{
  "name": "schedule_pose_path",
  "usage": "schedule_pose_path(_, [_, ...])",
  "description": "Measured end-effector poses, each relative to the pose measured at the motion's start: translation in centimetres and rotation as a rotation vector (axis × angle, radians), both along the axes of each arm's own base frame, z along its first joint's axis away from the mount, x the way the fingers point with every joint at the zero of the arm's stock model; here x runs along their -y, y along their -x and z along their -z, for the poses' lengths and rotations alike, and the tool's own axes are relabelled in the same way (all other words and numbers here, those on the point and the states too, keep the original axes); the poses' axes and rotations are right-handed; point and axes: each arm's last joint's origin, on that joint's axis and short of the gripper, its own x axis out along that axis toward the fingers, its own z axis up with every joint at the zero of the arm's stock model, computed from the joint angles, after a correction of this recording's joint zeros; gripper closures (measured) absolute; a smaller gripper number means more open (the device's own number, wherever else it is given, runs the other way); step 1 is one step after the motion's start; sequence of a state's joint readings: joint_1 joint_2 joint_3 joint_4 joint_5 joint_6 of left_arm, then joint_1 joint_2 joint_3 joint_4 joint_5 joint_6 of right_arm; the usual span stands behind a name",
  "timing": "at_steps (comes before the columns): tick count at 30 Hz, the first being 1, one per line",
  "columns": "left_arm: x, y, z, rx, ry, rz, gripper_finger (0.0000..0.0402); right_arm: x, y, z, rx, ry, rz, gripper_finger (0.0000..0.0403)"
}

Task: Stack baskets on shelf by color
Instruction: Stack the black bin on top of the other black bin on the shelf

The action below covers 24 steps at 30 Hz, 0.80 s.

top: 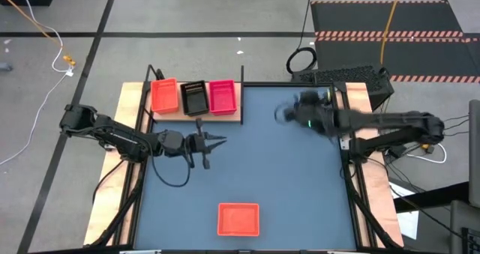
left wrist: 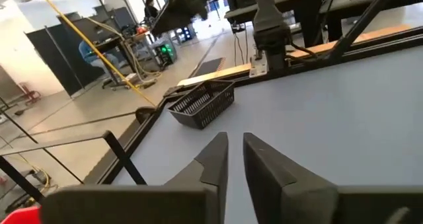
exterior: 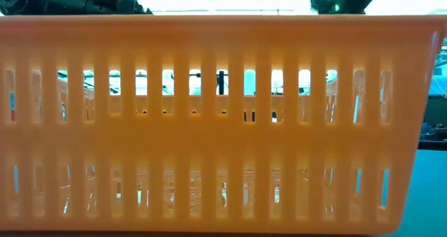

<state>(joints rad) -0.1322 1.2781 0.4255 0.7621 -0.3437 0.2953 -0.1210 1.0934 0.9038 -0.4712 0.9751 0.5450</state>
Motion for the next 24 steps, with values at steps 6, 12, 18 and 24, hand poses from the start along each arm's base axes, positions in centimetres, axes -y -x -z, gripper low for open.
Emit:
schedule_pose_path(6, [-0.3,-0.1,0.0,0.005,-0.024,-0.013,0.0295,5.3,5.0,-0.1,-0.106,-0.296,0.225,0.0292])
schedule_pose_path(12, [-0.6,-0.1,0.1,-0.006,-0.024,-0.023,0.0249,6.8,7.8,4.6,-0.148,-0.607,0.275,0.0279])
schedule_pose_path(18, [-0.5,-0.1,0.1,-0.006,-0.024,-0.023,0.0211,7.3,9.5,8.8,-0.185,-0.742,0.299,0.0273])
schedule_pose_path(24, [-0.5,-0.1,0.1,-0.009,-0.037,-0.022,0.0191,7.2,11.1,9.3,-0.250,-0.825,0.364,0.0273])
